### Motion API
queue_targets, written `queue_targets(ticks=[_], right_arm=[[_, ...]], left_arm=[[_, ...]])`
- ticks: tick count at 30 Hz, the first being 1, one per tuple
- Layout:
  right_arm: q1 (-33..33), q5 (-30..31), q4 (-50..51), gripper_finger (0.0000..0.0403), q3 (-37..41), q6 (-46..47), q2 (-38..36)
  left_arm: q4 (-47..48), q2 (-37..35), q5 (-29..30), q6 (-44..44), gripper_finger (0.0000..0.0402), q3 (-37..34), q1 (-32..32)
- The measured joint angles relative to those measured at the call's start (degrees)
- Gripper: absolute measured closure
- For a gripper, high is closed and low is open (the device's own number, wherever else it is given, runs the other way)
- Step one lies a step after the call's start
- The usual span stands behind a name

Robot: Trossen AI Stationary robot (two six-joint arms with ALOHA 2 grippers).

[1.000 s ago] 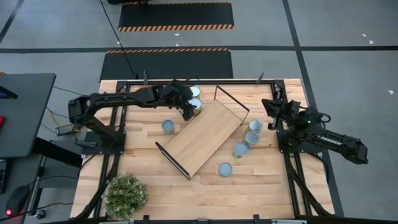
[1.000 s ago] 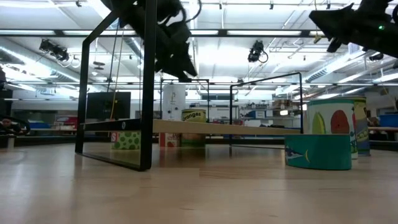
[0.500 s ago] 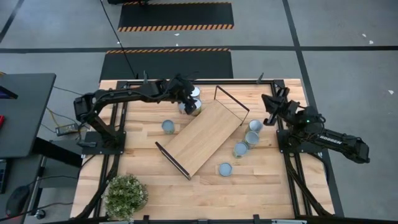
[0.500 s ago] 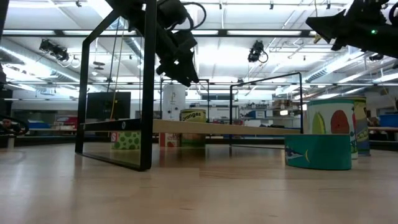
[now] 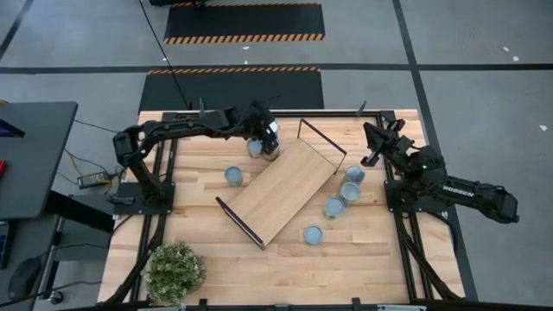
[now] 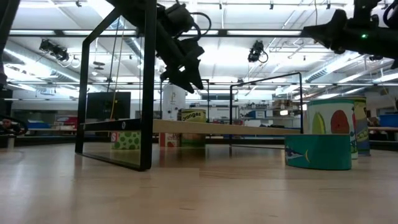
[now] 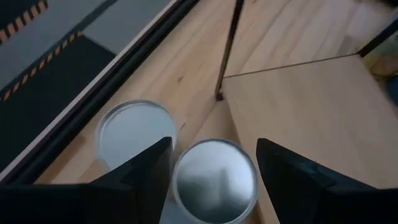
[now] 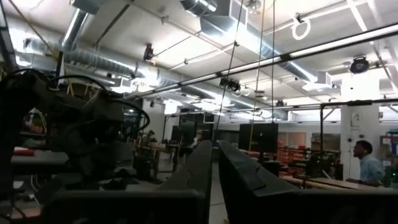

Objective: Pick and place cans onto a shelf
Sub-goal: Put the left green fruit can on the shelf

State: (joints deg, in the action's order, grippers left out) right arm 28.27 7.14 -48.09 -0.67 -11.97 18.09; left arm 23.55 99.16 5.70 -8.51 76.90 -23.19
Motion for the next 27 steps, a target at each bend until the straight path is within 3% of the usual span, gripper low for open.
queue_targets(ticks=[4, 10, 14, 27], right_arm=[[0.0, 1.2, -0.7, 0.0318, 0.0, -0.2, 2.7], [0.0, 0.9, -0.7, 0.0219, 0.0, -0.7, 4.9], [0.0, 0.7, -0.6, 0.0174, 0.0, -1.3, 6.5], [0.0, -3.9, 1.9, 0.015, -3.2, 1.9, 13.6]], left_arm=[[8.7, 3.3, 0.1, 2.6, 0.0146, 6.6, 0.1], [22.4, 6.9, 0.3, 15.4, 0.0093, 13.9, 2.6], [29.4, 7.9, 5.1, 21.0, 0.0077, 16.9, 4.2], [31.2, 8.8, 3.2, 19.5, 0.0072, 20.0, 4.2]])
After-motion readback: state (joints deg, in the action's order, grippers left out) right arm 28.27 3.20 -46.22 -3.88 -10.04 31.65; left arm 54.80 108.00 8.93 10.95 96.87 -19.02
